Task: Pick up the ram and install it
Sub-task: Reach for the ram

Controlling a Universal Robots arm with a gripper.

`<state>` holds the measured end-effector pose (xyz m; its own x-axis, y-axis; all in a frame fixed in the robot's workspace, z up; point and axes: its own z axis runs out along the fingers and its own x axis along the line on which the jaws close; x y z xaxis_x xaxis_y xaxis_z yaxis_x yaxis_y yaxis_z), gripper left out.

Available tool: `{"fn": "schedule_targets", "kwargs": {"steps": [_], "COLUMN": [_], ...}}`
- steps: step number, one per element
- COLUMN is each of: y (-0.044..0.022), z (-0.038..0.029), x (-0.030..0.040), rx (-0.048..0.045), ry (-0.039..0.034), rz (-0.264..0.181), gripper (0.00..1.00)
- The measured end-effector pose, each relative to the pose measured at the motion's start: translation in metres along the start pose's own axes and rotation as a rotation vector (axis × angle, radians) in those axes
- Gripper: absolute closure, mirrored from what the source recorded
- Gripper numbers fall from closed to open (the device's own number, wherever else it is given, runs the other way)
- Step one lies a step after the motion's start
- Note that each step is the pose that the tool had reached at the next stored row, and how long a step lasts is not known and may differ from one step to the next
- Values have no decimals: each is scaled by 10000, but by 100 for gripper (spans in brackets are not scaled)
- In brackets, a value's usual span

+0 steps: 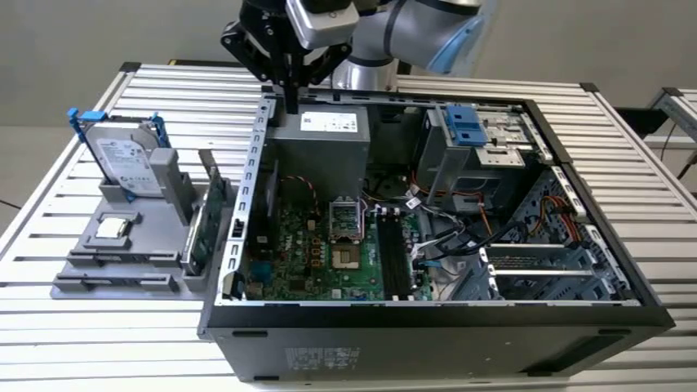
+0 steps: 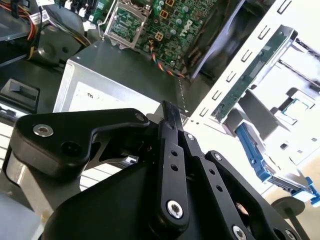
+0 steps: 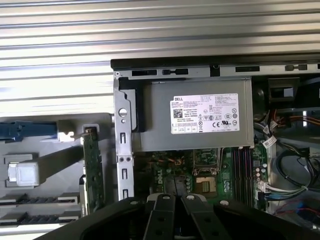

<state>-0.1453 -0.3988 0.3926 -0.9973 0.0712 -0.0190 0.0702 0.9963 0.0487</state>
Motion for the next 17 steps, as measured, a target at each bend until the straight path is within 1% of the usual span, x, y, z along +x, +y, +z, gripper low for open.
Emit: {"fn": "schedule_targets", "kwargs": {"steps": [13,17], "y": [-10,-13], "z": [-3,-4], "x": [144,183], "rx": [0,2], "ry": [2,20], "rz": [0,1], "gripper": [100,100]}}
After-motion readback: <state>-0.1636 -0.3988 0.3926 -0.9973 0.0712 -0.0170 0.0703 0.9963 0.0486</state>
